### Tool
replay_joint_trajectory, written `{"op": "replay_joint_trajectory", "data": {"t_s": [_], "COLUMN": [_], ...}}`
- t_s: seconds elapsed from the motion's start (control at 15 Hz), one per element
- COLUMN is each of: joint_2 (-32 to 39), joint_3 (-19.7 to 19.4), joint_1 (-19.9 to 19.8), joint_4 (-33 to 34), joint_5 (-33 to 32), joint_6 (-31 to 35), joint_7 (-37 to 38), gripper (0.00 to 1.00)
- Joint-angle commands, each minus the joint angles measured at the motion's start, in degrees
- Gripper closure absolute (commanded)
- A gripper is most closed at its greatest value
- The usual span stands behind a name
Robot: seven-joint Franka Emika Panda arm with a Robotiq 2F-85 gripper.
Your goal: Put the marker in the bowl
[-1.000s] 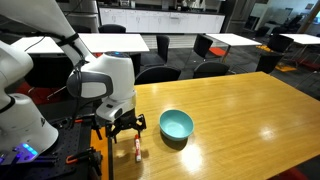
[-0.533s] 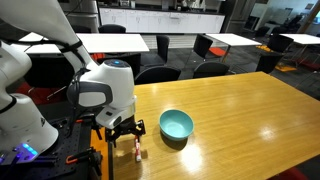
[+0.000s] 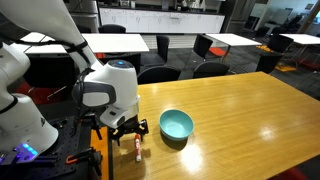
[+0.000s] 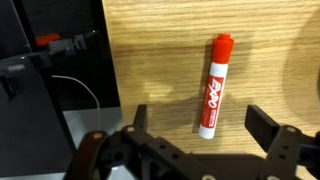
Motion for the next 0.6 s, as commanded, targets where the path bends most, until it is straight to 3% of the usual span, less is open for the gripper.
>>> {"op": "replay_joint_trajectory", "data": {"t_s": [0.0, 0.53], "joint_2": [2.03, 6.3], "joint_3": [-1.11, -2.46], "joint_1": [2.09, 4.24], "joint_4": [2.37, 5.67], "joint_5": [5.2, 9.7], "joint_6": [-0.08, -0.36], "joint_7": [-3.51, -5.84], "gripper": [0.0, 0.0]}}
